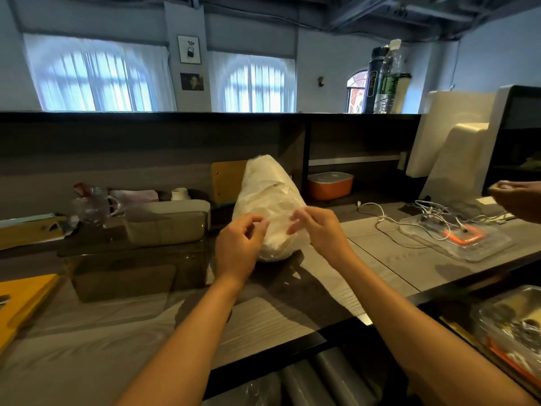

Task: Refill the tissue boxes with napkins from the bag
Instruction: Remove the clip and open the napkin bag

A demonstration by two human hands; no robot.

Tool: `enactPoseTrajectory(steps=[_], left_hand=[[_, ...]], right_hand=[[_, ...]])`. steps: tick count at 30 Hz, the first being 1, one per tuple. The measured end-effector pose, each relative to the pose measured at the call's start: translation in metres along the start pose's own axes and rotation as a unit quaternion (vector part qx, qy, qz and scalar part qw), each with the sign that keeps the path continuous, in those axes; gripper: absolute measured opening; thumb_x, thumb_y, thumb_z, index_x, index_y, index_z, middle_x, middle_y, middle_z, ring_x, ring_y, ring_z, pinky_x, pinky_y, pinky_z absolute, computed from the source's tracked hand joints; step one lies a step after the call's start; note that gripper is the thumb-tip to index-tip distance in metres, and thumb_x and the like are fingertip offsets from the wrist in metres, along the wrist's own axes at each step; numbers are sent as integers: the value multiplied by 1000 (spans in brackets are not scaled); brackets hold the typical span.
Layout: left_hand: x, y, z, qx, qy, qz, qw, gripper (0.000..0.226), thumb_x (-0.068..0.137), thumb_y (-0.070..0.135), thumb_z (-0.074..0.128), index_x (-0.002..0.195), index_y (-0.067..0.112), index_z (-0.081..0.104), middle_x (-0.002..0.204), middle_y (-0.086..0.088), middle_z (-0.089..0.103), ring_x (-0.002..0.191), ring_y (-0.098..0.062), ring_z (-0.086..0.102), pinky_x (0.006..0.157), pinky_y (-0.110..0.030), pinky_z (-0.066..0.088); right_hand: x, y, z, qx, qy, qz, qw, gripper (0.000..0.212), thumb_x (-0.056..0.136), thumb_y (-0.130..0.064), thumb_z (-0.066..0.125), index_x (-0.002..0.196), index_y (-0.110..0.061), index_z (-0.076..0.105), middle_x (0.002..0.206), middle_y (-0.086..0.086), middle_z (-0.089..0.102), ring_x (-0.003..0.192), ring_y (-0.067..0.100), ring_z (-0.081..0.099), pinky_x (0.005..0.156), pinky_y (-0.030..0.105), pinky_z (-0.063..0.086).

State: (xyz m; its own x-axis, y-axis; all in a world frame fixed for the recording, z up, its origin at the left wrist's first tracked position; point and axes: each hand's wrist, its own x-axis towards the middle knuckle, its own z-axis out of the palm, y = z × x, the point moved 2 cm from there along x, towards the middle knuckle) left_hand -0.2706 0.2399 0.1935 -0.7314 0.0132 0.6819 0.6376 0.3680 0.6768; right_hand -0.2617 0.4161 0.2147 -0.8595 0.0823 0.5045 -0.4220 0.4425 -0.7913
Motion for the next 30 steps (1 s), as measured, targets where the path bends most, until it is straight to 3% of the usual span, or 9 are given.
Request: enactPoseTrajectory(steps=[4,7,10,12,15,19,22,26,30], left_hand=[[7,-12,11,144,-67,46,986,44,93,48,58,134,32,57,152,-2,36,141,-22,28,112,-43,29],[9,-24,14,135,-125,-5,983,45,101,47,46,144,34,47,158,2,34,146,-21,26,117,-45,28],[14,-28,11,110,-69,-54,990,40,105,39,40,121,16,67,126,-7,64,118,-25,55,91,-33,45],[19,-29,9,64,-11,-81,995,49,105,43,38,94,9,72,90,-8,71,86,-27,66,69,-37,51],[26,-29,4,-8,42,-125,991,53,104,50,33,87,18,71,75,0,71,72,-17,69,67,-36,57],[22,-15,1,-41,62,-85,994,35,106,26,42,101,9,72,67,7,61,58,3,57,57,-10,45],[21,-9,3,-5,39,-24,999,28,104,21,47,117,10,69,94,3,68,80,4,57,71,-5,43],[23,-16,12,84,-17,-23,996,39,106,27,40,137,12,57,144,-5,52,133,-19,43,110,-30,33],[21,-20,12,83,1,-68,994,47,107,38,31,144,15,50,150,-7,46,138,-22,41,116,-45,32]], right_hand=[[12,-17,-14,84,53,39,994,30,103,-22,45,85,-19,69,70,4,67,76,21,65,83,38,53],[13,-20,-12,-3,95,7,995,21,100,-26,54,91,-19,71,83,-4,67,82,11,64,81,34,57],[-16,-34,-12,-60,179,-137,972,11,95,-22,61,88,-18,69,82,-8,63,77,6,60,67,18,49],[-36,-38,-2,2,77,-168,983,23,93,-26,56,82,-14,72,74,-5,67,71,10,63,63,26,51],[-43,-25,20,13,-107,-84,991,28,94,-39,51,102,-25,74,100,-3,74,96,11,67,86,35,54],[-29,-6,22,-25,-86,-18,996,43,102,-37,44,142,-22,49,150,-5,44,136,1,36,117,30,29],[-15,-4,21,-29,-71,-9,997,57,99,-46,40,151,-22,34,159,-6,27,144,4,23,120,30,20],[6,4,26,-4,-63,15,998,51,101,-48,42,145,-21,45,150,-4,40,137,11,38,116,37,32],[15,20,41,-191,-53,0,980,58,93,-64,40,135,-27,53,144,-1,42,131,18,41,107,42,39]])
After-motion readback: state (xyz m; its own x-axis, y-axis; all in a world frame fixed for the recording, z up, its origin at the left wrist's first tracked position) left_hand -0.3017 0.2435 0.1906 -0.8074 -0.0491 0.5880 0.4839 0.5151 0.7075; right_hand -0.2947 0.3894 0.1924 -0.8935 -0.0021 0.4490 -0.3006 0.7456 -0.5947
